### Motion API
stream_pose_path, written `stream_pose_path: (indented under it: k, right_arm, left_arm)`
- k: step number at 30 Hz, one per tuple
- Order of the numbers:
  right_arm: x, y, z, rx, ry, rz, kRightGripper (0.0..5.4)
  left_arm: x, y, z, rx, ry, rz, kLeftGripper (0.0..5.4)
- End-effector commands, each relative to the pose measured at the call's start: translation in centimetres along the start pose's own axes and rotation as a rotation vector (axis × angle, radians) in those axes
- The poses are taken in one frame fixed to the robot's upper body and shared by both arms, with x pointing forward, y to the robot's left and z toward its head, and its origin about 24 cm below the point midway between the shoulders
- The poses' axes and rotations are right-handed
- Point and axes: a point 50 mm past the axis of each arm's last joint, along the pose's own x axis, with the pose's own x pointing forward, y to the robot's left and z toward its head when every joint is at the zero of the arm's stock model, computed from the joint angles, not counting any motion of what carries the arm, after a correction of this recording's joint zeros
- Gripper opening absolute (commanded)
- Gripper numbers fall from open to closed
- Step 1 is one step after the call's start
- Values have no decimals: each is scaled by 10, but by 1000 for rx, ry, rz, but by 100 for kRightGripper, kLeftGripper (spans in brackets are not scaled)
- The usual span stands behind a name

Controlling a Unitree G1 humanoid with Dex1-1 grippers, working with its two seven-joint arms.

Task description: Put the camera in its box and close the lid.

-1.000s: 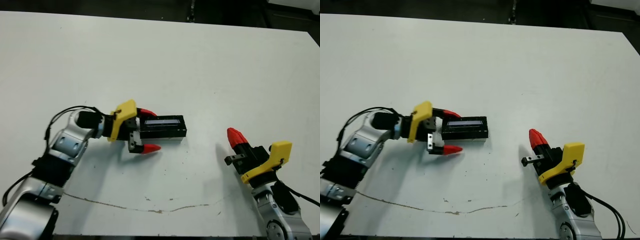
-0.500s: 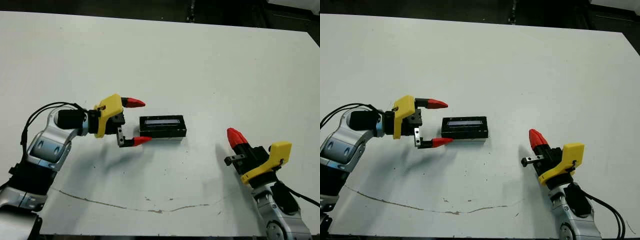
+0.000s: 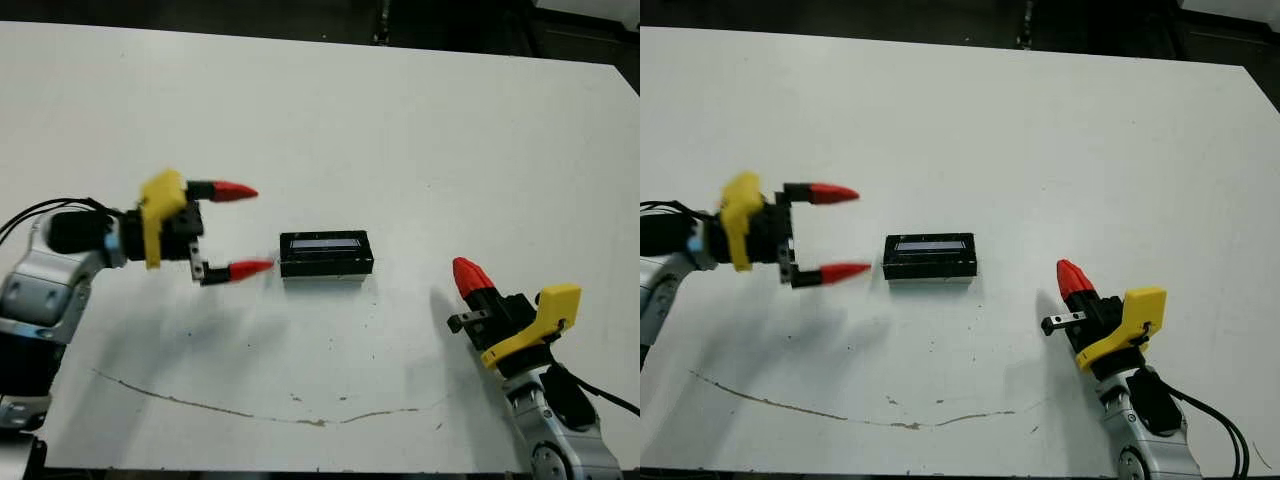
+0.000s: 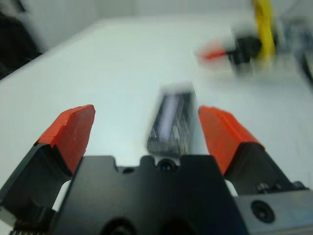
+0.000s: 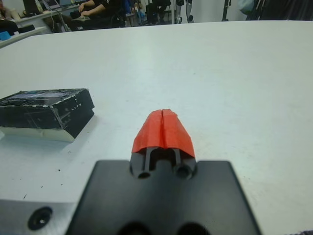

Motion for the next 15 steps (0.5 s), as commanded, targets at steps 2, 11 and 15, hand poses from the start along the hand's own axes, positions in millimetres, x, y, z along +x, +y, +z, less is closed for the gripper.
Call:
stream_pose_path:
  k: [2,11,15]
  right_arm:
    - [-2,-3,-1,-9,15,-10,0]
    - [-2,-3,-1,-6,16,-15,0]
    - [-3,-2,-1,-5,14,-15,0]
  left_arm:
    - [19,-25,-4,-150,-176,105,483]
    - [56,-50,-7,-186,-204,147,346]
    - [71,-54,-19,-216,-107,189,291]
